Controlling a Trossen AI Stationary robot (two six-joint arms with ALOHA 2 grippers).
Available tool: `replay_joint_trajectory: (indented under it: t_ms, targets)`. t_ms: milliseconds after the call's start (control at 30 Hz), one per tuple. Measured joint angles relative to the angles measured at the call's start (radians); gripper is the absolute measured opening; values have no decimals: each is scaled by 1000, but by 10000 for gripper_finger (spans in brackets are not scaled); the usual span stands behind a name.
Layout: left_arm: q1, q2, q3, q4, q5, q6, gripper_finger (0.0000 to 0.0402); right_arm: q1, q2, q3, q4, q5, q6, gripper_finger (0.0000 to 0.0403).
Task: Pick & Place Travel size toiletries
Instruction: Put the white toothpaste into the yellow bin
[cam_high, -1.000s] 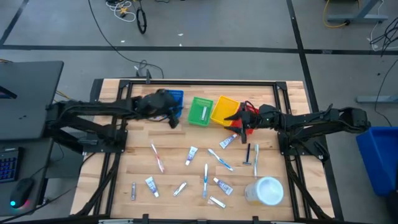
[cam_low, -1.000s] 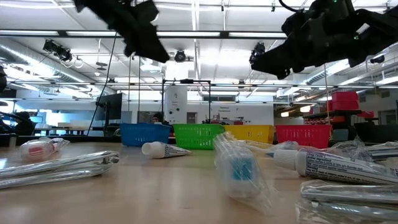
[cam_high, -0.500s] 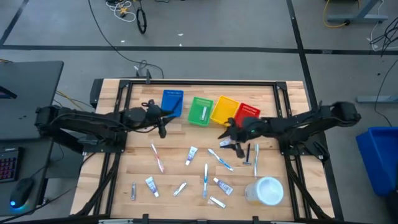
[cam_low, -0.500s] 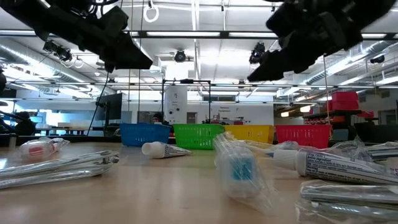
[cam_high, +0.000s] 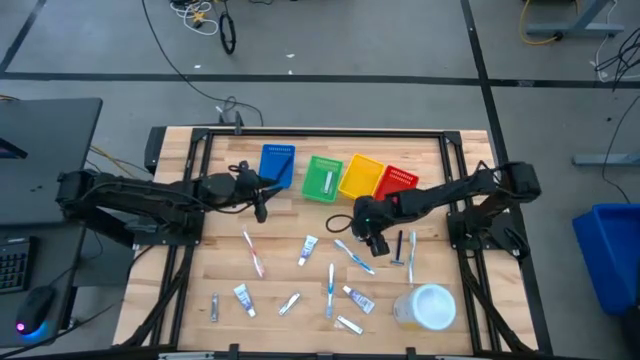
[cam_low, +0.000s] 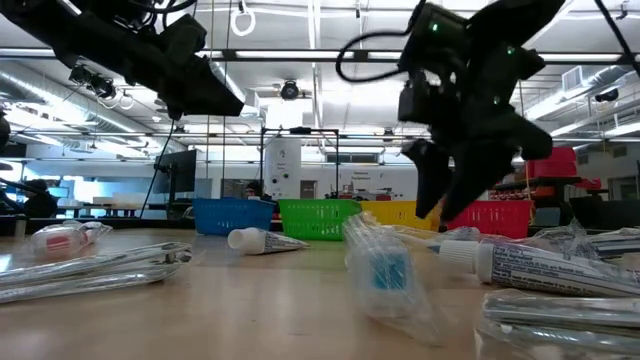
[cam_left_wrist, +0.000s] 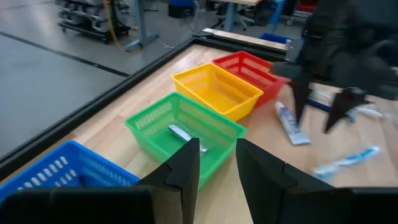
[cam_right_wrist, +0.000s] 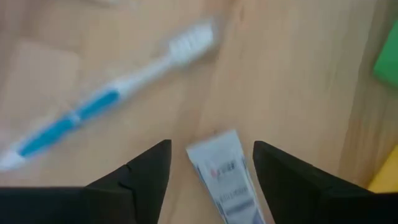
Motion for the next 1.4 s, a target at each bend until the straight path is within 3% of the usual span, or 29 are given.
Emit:
replay_joint_trajectory:
  t_ms: [267, 467, 1133, 1300, 1400]
  targets:
    - [0, 0, 0, 2, 25, 17, 112, -10, 48, 0, -66, 40, -73, 282]
    - [0, 0, 0, 3, 20, 64, 112, -16, 48, -6, -67, 40, -104, 285]
    - [0, 0, 0, 3, 17, 77, 112, -29, 46, -35, -52, 22, 35, 117]
    - [0, 0, 0, 3, 17, 77, 112, -28, 47, -37, 18, -49, 148, 105]
    - [0, 0, 0, 3, 15, 77, 112, -25, 47, -37, 146, -78, 216, 105]
